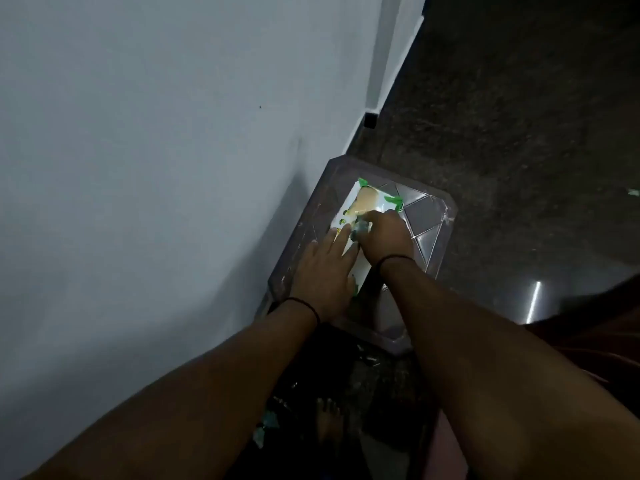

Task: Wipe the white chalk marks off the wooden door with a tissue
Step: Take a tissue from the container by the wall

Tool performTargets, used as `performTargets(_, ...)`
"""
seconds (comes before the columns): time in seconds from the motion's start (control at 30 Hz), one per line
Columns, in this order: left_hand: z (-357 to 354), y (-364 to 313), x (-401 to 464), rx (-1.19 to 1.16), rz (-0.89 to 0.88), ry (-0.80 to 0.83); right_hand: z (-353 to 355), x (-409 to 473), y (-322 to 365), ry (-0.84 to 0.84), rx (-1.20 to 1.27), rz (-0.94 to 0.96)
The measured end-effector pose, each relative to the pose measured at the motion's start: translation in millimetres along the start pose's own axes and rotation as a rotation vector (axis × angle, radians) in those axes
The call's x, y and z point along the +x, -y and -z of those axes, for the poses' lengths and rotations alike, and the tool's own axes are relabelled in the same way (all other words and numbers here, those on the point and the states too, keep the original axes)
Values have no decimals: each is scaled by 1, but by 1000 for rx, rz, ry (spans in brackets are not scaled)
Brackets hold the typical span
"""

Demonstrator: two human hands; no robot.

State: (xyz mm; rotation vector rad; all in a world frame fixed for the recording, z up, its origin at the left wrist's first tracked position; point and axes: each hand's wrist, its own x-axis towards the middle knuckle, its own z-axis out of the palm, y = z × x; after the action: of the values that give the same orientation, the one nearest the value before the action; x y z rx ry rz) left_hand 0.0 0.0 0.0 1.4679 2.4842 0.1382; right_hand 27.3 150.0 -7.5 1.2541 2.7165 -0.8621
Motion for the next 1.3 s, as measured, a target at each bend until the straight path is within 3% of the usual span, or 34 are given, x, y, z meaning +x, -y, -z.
performTargets(0.13,-17,12,6,-17,22,52,-11,12,-2,87,-128,57)
performTargets(0.2,-20,14,9,-47,22,64,-14,16,-3,64,-81,57)
performTargets(0.3,-20,17,10,-55,36,92,-12,15,-7,-22,188,-96)
performTargets(0.43,-18,14,18,-86,60,186,-2,14,-14,-1,599,-305)
performTargets(0.53,27,4,15,-153,94,80,48,0,13,114,928,-349)
performTargets(0.6,29,3,17,-292,158,18,56,-3,17,186,1011,-378)
performTargets(0.77,65,0,3,-1026,664,-174,58,-35,31,345,1174,-362)
performTargets(0.87,107,1,-30,-1372,750,-193,67,-68,67,444,1228,-289)
performTargets(1.13,202,20,-167,-1408,823,-431,97,-170,161,755,1322,-139)
performTargets(1.3,251,14,-281,-1389,847,-581,123,-259,209,850,1184,39)
